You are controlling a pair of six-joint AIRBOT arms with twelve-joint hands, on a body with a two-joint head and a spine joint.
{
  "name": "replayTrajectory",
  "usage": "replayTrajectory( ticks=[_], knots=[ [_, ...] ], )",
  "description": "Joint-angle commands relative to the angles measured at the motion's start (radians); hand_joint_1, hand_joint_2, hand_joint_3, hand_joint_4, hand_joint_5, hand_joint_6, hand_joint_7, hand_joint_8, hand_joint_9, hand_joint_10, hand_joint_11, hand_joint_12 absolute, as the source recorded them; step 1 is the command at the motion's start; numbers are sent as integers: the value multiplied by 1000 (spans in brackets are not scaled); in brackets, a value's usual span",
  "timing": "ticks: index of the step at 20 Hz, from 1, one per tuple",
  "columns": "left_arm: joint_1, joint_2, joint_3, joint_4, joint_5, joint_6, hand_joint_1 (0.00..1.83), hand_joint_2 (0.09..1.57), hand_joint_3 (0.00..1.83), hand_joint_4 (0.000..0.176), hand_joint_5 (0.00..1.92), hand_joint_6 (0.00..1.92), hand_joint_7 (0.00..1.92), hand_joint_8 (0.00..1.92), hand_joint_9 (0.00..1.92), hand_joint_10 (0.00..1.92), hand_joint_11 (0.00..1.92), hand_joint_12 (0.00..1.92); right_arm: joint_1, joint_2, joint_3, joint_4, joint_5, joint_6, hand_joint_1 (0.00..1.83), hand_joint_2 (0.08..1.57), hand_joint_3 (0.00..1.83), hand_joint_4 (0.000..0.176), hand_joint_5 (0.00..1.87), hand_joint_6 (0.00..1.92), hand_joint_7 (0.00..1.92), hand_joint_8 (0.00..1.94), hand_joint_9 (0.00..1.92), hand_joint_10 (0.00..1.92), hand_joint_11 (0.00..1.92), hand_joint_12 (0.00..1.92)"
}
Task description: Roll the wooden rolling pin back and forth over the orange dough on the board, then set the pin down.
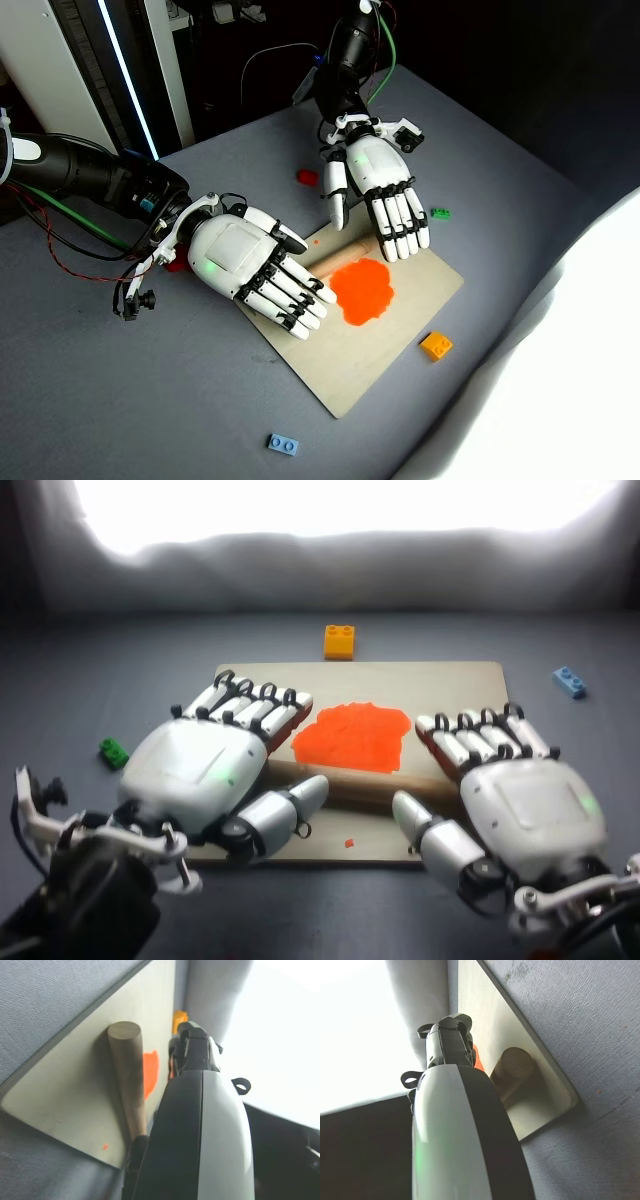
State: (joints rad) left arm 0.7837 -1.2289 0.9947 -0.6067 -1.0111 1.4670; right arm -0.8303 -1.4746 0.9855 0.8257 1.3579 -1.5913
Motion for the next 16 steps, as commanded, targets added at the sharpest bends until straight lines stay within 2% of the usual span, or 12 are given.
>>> replayTrajectory(
  ticks=[1,2,6,8,9,12,14,16],
  knots=[
    [-24,24,-6,47,-30,13,0,1467,3,0,174,6,235,1,184,6,0,311,19,13,-3,-91,111,5,0,1383,0,0,262,3,298,3,233,4,0,503],
    [-47,44,-11,46,17,21,0,1468,2,0,185,9,234,0,183,5,0,317,29,20,-3,-97,111,7,0,1386,1,0,275,7,307,6,240,7,0,565],
    [-137,109,-30,32,199,83,0,1466,1,0,176,3,228,0,178,2,0,289,60,56,-3,-110,83,6,0,1384,0,0,279,8,320,10,250,10,0,578],
    [-208,127,-30,8,327,144,0,1466,1,0,176,3,228,0,178,2,0,288,90,91,-7,-111,58,14,0,1384,0,0,280,8,320,9,250,10,0,578],
    [-223,138,-34,-8,345,165,0,1466,1,0,176,3,228,0,178,2,0,288,100,102,-10,-111,45,21,0,1384,0,0,280,8,320,9,250,10,0,577],
    [-268,184,-50,-105,392,239,0,1460,0,0,176,3,239,5,183,5,0,322,140,161,-30,-137,-21,60,0,1374,0,0,290,12,326,11,249,9,0,575],
    [-320,224,-65,-194,447,330,0,1459,0,0,175,2,252,9,198,10,0,323,164,210,-42,-211,-56,102,0,1364,0,0,278,7,317,6,245,7,0,575],
    [-363,249,-80,-246,500,403,0,1454,0,0,166,2,240,2,182,2,0,274,181,248,-45,-250,-100,99,0,1371,0,0,244,1,283,0,232,1,0,514]
  ],
)
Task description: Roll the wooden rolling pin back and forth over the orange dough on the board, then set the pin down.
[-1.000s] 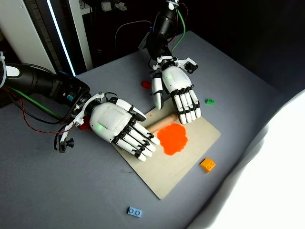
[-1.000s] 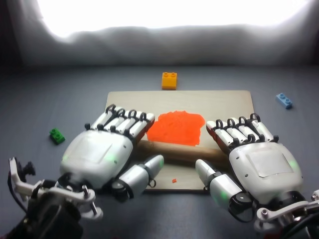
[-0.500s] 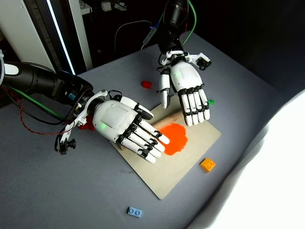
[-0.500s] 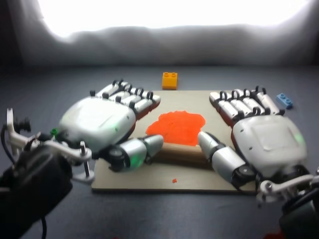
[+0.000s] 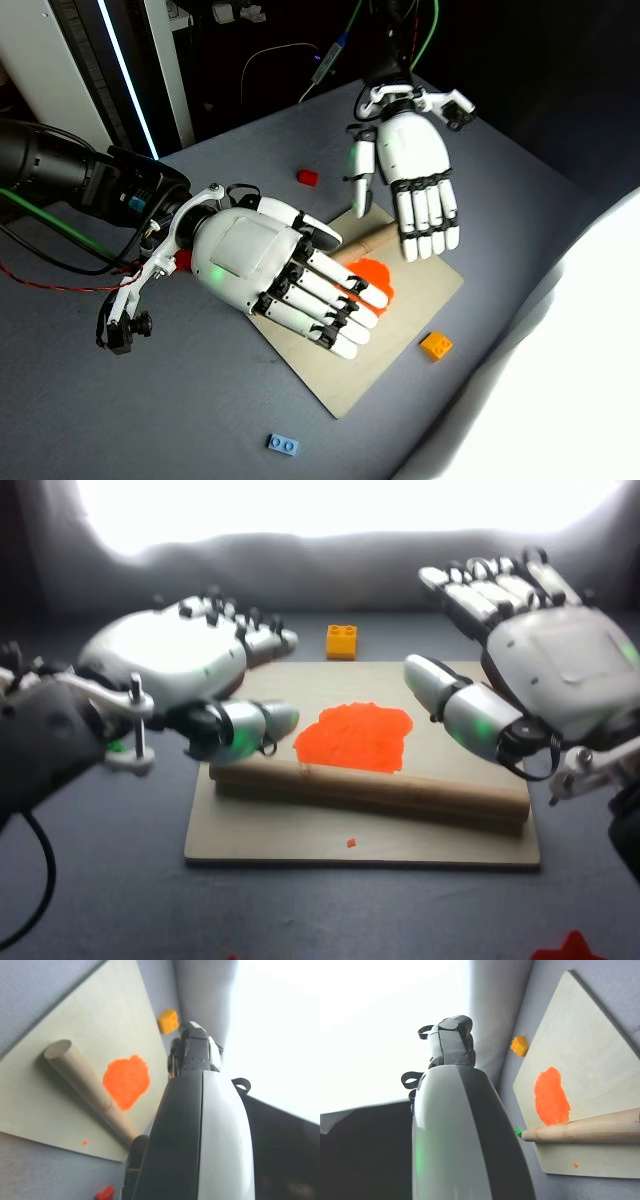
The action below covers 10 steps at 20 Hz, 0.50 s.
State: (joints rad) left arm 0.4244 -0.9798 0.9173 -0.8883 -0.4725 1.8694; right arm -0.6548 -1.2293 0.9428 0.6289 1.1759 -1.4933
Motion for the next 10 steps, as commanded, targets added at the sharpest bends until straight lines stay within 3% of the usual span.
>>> replayTrajectory(
  ticks=[1,5,8,10],
  knots=[
    [-25,10,-11,16,-7,32,0,1453,0,0,163,1,231,0,166,0,0,245,16,17,-2,-55,59,1,0,1370,0,0,256,7,288,3,238,4,0,537],
    [-105,62,-81,-126,61,202,0,1447,0,0,167,1,235,1,177,4,0,267,69,64,-2,-34,-13,9,0,1365,0,0,268,10,310,7,253,9,0,580],
    [-128,75,-101,-139,69,210,0,1426,0,0,174,3,251,5,197,9,0,340,88,77,-2,-34,-24,18,0,1351,0,0,302,22,343,16,281,18,0,675],
    [-143,77,-109,-166,76,232,0,1403,0,0,212,14,310,16,243,21,0,419,93,81,-2,-34,-29,22,0,1320,0,0,382,45,456,37,379,50,0,932]
  ],
)
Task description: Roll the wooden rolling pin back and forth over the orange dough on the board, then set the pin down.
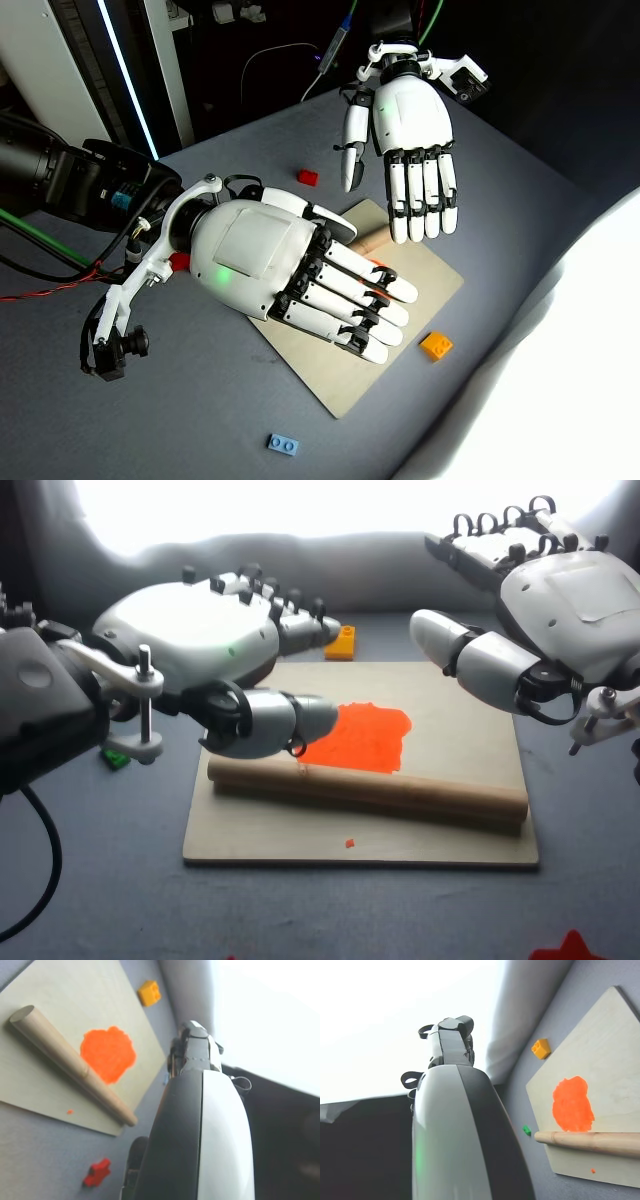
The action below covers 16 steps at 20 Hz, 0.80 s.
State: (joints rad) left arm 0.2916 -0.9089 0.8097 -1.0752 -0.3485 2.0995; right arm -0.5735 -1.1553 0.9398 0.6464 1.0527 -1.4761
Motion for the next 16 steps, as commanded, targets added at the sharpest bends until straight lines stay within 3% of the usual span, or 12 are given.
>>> replayTrajectory(
  ticks=[1,2,4,6,8,9,11,13,15,16],
  knots=[
    [-14,7,-6,10,-46,13,0,1397,0,0,251,21,359,20,271,23,0,480,13,8,1,-52,90,6,0,1311,0,0,423,57,496,40,415,61,0,1054],
    [-15,8,-10,6,-46,13,0,1391,0,0,346,34,464,25,367,41,0,714,15,10,1,-53,87,9,0,1309,0,0,530,100,639,90,557,132,0,1305],
    [-20,8,-15,3,-46,13,0,1388,0,0,501,57,652,57,533,77,0,972,18,15,1,-67,83,29,0,1295,0,0,752,295,845,346,518,970,76,1726],
    [-23,8,-17,3,-47,13,0,1445,4,0,701,95,836,111,742,153,161,1054,17,17,1,-82,84,39,0,1307,2,0,743,554,705,990,465,1471,219,1903],
    [-24,9,-20,3,-45,13,78,1470,1,0,833,148,955,147,869,211,345,1108,14,22,1,-110,84,56,0,1339,4,0,692,831,689,1244,491,1621,316,1920],
    [-23,9,-22,3,-42,13,61,1490,1,0,851,245,987,209,832,491,369,1317,14,26,1,-130,83,67,0,1342,2,0,674,937,714,1292,523,1622,353,1921],
    [-24,9,-25,3,-41,11,136,1495,0,0,735,880,857,850,682,1200,382,1688,14,35,1,-163,81,83,0,1340,0,0,704,1047,790,1223,591,1551,374,1921],
    [-27,9,-27,3,-41,10,245,1488,0,0,676,1255,766,1243,616,1503,348,1862,13,38,1,-166,78,87,0,1363,5,0,763,1330,890,1418,704,1763,503,1921],
    [-27,10,-32,3,-41,10,242,1515,6,0,658,1668,750,1513,614,1721,407,1919,12,41,1,-169,73,93,0,1449,17,0,933,1275,1038,1433,841,1833,573,1921],
    [-28,11,-34,3,-42,9,202,1534,8,0,680,1761,772,1594,641,1754,426,1920,12,42,1,-170,69,93,10,1465,13,0,959,1259,1064,1424,863,1821,554,1921]
  ],
)
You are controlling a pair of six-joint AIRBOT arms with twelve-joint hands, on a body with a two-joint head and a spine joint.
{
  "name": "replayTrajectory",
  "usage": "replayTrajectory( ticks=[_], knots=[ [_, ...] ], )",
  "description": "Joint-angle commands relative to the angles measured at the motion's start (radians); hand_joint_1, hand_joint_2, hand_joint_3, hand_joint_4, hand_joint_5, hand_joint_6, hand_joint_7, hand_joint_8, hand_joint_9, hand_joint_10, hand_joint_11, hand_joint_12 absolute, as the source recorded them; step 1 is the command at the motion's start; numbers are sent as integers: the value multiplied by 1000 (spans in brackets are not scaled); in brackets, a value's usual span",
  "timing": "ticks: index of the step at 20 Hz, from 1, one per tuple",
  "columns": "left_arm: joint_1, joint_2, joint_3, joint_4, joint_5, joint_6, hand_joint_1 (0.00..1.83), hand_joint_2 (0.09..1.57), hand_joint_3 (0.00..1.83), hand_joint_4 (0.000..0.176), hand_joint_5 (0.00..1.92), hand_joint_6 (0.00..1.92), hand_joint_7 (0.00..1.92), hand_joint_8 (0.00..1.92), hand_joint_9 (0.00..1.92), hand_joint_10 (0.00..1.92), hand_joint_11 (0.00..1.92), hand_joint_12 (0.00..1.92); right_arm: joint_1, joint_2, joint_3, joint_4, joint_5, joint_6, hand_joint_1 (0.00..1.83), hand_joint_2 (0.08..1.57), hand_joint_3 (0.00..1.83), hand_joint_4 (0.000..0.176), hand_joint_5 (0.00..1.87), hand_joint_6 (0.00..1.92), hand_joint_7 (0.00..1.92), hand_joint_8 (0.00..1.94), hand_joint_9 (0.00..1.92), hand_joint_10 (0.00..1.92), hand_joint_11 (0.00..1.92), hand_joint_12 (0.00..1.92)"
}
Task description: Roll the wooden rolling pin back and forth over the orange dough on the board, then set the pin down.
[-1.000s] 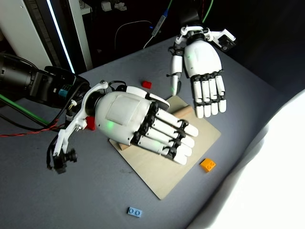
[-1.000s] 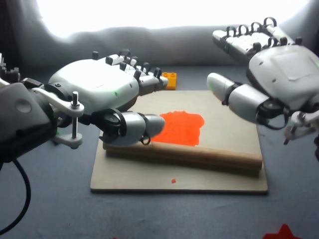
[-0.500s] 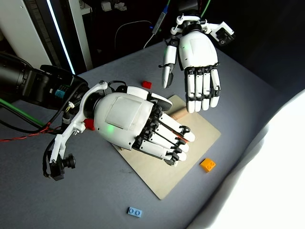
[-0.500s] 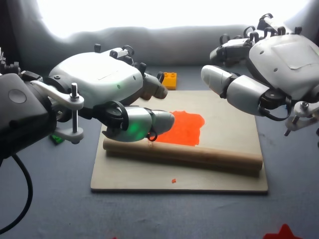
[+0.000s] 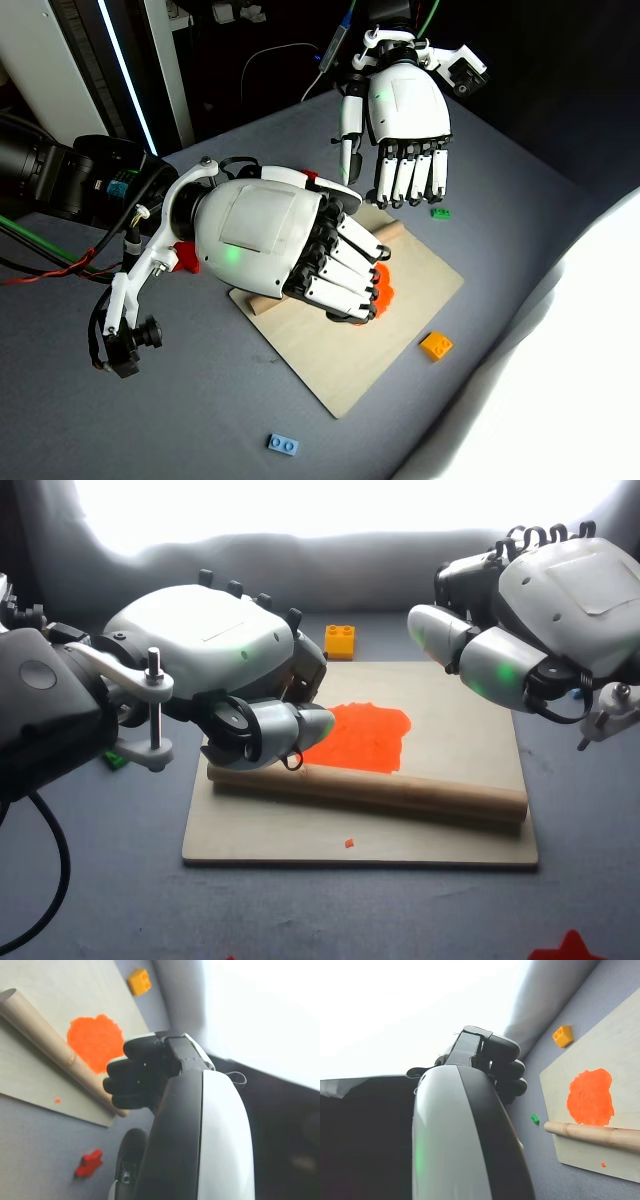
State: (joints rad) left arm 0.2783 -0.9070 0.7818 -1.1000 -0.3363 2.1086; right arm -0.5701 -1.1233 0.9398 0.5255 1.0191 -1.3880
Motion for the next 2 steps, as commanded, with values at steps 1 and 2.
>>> replayTrajectory(
  ticks=[1,2],
  knots=[
    [-15,9,-8,28,-54,0,159,1550,10,0,729,1748,833,1592,693,1769,454,1888,9,10,1,-50,100,5,1,1486,13,0,957,1263,1085,1353,895,1722,533,1921],
    [-17,9,-9,28,-54,0,128,1563,9,0,768,1676,884,1567,737,1787,499,1913,9,10,1,-51,98,5,0,1497,10,0,982,1450,1137,1446,963,1795,634,1921]
  ],
)
